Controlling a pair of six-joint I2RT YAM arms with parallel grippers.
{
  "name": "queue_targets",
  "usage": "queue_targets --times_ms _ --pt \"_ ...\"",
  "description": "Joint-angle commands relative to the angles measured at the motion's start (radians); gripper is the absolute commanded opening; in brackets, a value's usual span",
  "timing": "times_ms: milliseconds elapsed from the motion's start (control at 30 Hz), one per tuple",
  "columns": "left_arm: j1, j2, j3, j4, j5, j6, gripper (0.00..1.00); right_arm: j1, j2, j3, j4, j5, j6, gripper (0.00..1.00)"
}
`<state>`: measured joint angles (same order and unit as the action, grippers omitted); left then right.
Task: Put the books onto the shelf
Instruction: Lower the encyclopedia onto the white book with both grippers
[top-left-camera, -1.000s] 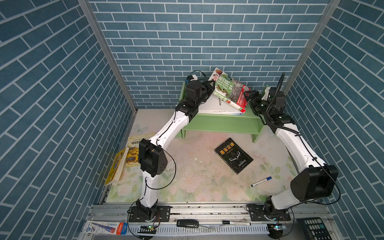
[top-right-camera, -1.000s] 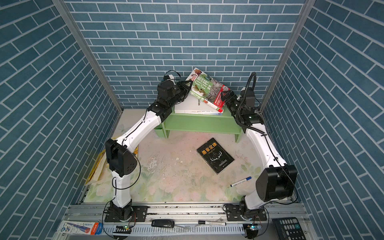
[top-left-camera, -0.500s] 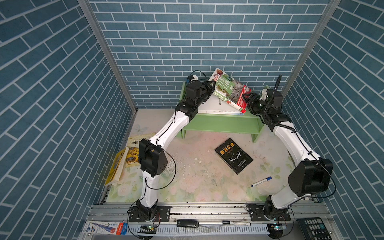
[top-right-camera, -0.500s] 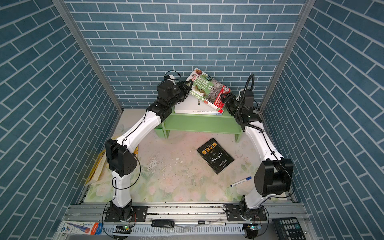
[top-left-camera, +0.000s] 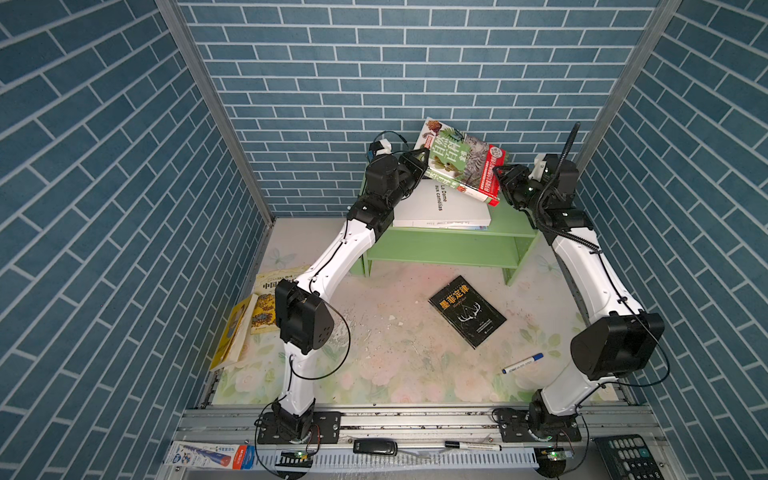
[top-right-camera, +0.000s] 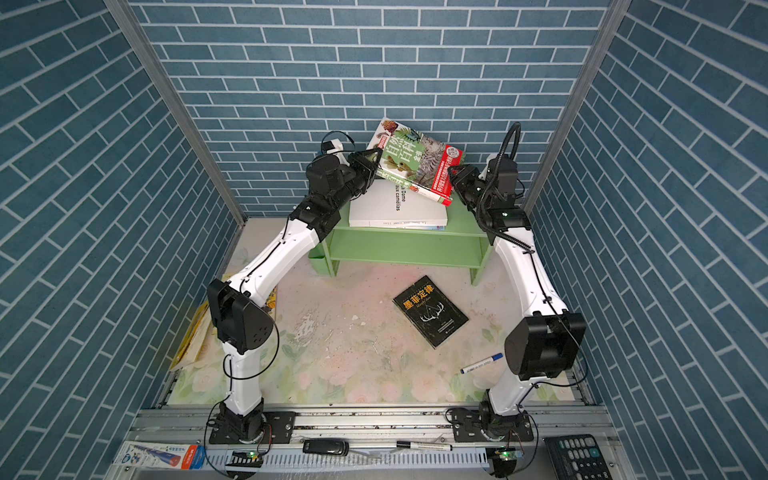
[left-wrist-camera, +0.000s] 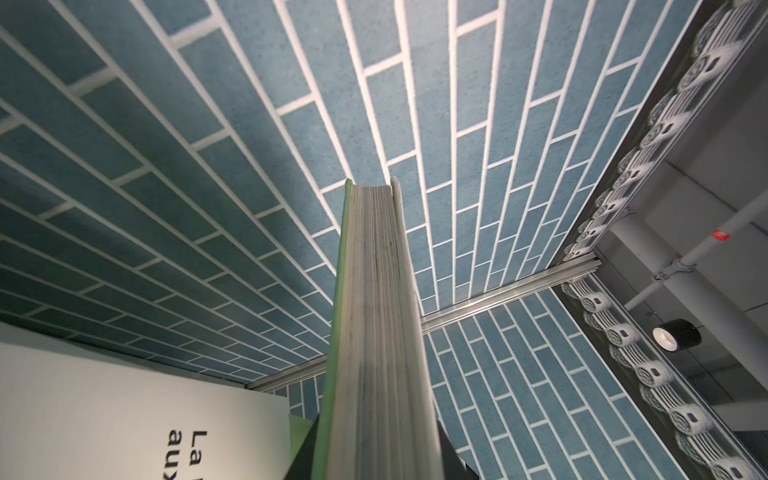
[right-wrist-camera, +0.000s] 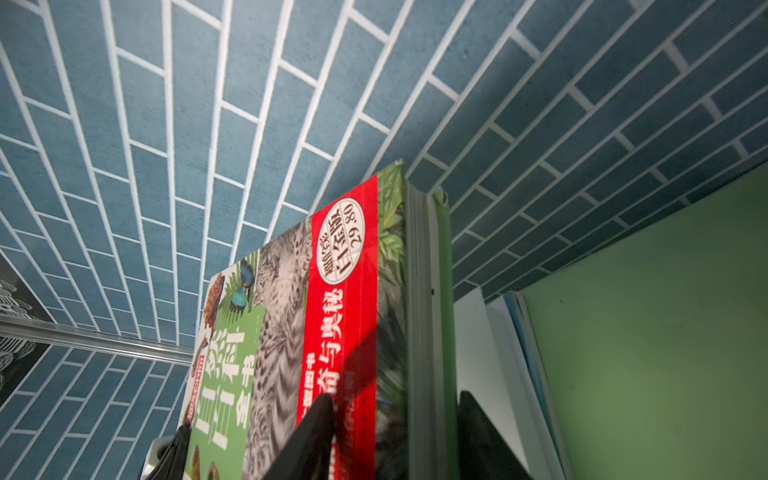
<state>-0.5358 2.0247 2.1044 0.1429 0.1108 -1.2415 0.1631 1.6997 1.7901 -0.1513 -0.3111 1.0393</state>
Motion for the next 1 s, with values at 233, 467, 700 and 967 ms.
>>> queue_targets --times_ms 233,467,700,967 --pt "-0.069 -0.166 -0.247 0.121 0.210 0.037 0.00 0.021 0.117 0.121 0.181 -0.113 0.008 0.44" --pt "-0.069 -0.205 -0.308 0.103 0.213 0.059 0.00 0.042 0.110 0.112 0.197 -0.131 -0.008 0.42" --pt "-0.060 -0.185 -0.297 0.122 0.234 0.025 0.00 0.065 0.101 0.108 0.192 -0.149 -0.010 0.41" --pt "-0.056 -0.157 -0.257 0.134 0.278 -0.023 0.00 0.073 0.069 0.159 0.134 -0.146 -0.019 0.41"
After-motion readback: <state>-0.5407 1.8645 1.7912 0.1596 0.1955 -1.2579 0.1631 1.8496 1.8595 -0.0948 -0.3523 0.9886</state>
